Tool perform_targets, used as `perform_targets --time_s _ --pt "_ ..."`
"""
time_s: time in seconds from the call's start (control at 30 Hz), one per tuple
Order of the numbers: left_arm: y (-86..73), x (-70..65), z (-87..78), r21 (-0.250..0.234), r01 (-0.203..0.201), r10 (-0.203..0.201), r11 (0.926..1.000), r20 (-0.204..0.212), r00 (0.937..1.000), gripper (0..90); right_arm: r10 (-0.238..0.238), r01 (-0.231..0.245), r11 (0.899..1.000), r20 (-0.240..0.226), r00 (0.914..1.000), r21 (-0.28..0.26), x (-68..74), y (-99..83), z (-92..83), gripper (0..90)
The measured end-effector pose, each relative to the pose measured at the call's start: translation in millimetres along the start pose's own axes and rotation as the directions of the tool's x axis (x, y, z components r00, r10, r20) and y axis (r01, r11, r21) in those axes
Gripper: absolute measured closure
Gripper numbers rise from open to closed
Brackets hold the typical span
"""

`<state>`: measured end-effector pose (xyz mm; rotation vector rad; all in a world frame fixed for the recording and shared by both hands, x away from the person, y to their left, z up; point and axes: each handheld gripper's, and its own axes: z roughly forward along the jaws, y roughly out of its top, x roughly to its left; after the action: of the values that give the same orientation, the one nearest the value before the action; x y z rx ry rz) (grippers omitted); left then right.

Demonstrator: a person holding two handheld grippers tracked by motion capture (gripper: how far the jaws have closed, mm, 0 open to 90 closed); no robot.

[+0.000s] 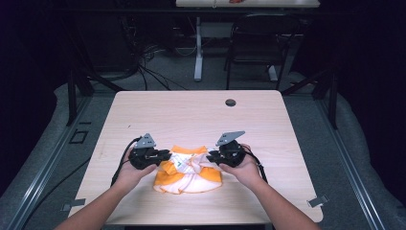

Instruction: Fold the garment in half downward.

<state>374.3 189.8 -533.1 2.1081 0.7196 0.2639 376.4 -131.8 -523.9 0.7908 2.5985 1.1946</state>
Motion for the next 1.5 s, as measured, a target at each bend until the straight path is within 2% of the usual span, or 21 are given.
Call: perform_targets --time_s 0.07,0.27,0.33,0.37,0.43,0.53,0.57,0.7,0.97,1.07,1.17,1.2,1.23,1.33,1.43,1.5 --pt "0.0 -0.2 -1.0 0.005 -0.003 0.003 1.0 -0.003 1.0 75.4 0.008 -0.008 1.0 -0.026 0.9996 0.002 0.3 2.0 -1.6 68.1" --pt "0.2 -2.2 -0.9 0.011 -0.014 0.014 0.9998 0.005 0.9999 79.5 0.017 -0.017 1.0 -0.014 0.9997 -0.008 1.1 5.3 1.6 64.6" --pt "-0.2 -2.1 -2.3 0.012 -0.011 0.011 0.9999 0.007 0.9999 80.0 0.003 -0.003 1.0 -0.005 1.0 0.005 1.6 5.7 2.5 69.7" --pt "-0.3 -2.2 -4.4 0.005 -0.009 0.008 1.0 0.012 0.9999 81.2 -0.019 0.019 1.0 0.006 0.9998 0.009 4.6 5.9 1.6 78.4" --pt "-0.4 -2.5 -5.6 -0.001 -0.006 0.006 1.0 0.013 0.9999 81.3 -0.026 0.026 1.0 -0.002 0.9997 0.002 6.6 6.0 -1.0 81.0" --pt "-0.9 -4.4 -9.5 -0.004 -0.01 0.01 0.9999 0.026 0.9996 81.4 -0.027 0.027 1.0 -0.005 0.9996 -0.007 9.2 5.6 -3.5 81.3" --pt "-1.3 -7.1 -12.9 -0.001 -0.018 0.018 0.9998 0.037 0.9992 81.5 -0.033 0.032 0.999 -0.02 0.9993 -0.01 12.4 4.4 -7.1 81.3" --pt "-2.6 -11.4 -17.8 -0.006 -0.024 0.025 0.9997 0.052 0.9983 81.5 -0.043 0.043 0.999 -0.034 0.9985 -0.008 17.6 1.9 -10.8 81.0" --pt "-18.1 -23.9 -29.9 -0.007 -0.027 0.028 0.9996 0.095 0.9951 79.5 -0.077 0.077 0.997 -0.068 0.9947 0.006 37.3 -13.9 -18.5 74.4" --pt "-21.3 -26.3 -34.0 -0.017 -0.021 0.022 0.9996 0.107 0.994 78.0 -0.074 0.074 0.997 -0.073 0.9945 -0.011 40.6 -17.2 -24.3 74.0" --pt "-19.5 -27.1 -41.1 -0.04 -0.011 0.015 0.9992 0.106 0.9942 77.1 -0.048 0.043 0.997 -0.081 0.9955 -0.066 38.9 -13.3 -36.9 73.9" --pt "-19.5 -27.1 -41.1 -0.04 -0.011 0.015 0.9992 0.106 0.9942 77.2 -0.048 0.043 0.997 -0.081 0.9955 -0.066 38.9 -13.3 -36.9 73.9" --pt "-16.3 -26.2 -43.8 -0.048 -0.007 0.011 0.9988 0.091 0.9958 77.5 -0.036 0.03 0.995 -0.065 0.9972 -0.099 36.6 -9.4 -42.6 77.0" --pt "-12.0 -24.0 -43.8 -0.055 0.011 -0.007 0.9984 0.077 0.997 80.0 -0.029 0.025 0.994 -0.038 0.9989 -0.104 34.3 -6.8 -43.1 82.3" --pt "-5.9 -21.5 -38.8 -0.048 0.032 -0.029 0.9983 0.057 0.998 85.4 -0.021 0.02 0.996 -0.01 0.9997 -0.09 28.8 -3.4 -34.7 87.1" --pt "-1.4 -19.3 -30.7 -0.026 0.034 -0.033 0.9991 0.034 0.9989 89.5 -0.005 0.006 0.997 0.016 0.9999 -0.077 24.8 -1.7 -24.0 89.7"
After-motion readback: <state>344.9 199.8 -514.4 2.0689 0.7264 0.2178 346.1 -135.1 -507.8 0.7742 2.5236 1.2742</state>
